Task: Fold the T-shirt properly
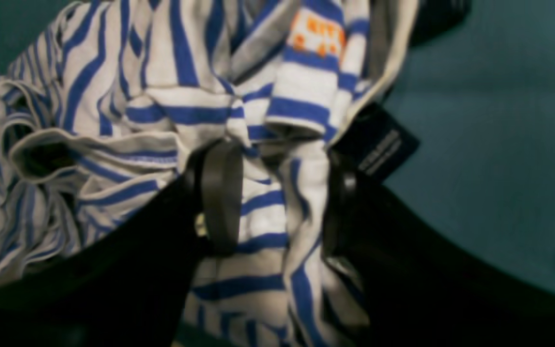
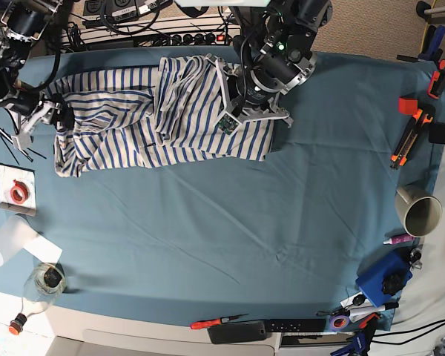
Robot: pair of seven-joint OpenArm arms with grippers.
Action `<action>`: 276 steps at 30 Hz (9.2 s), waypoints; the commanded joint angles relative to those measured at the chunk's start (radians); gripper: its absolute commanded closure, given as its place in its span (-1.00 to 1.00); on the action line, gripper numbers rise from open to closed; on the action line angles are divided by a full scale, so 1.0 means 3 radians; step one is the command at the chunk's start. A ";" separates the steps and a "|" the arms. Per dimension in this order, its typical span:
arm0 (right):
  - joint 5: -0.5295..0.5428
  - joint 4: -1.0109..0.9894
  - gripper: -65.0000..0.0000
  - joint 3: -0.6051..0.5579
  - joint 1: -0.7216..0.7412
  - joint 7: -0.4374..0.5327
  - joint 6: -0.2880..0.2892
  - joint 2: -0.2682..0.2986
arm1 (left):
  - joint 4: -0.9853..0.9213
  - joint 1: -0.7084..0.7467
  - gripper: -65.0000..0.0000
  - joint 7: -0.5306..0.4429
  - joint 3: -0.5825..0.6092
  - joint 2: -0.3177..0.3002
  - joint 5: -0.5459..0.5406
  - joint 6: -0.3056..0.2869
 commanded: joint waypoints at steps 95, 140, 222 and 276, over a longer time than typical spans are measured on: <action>0.1515 0.1442 0.62 -0.3300 0.1036 -0.0262 -0.0032 -0.0366 | 0.0305 0.0326 1.00 0.0518 0.0011 0.0027 0.2786 0.1732; -0.1074 0.1433 0.63 -0.1879 0.1254 -0.0093 -0.0449 0.0042 | 0.0982 0.0313 1.00 -0.0599 0.0014 0.0029 -0.0100 -0.0233; 0.0181 0.0117 0.63 -0.2953 0.1394 -0.0159 -0.0032 -0.0456 | -0.0045 0.0259 1.00 -0.0028 0.0011 0.0028 0.0963 0.0338; 0.0144 0.2552 0.63 0.0426 -0.0749 -0.0262 -0.0259 -0.0404 | 0.1038 0.1720 1.00 0.0029 -0.1915 -0.0298 0.0251 0.0919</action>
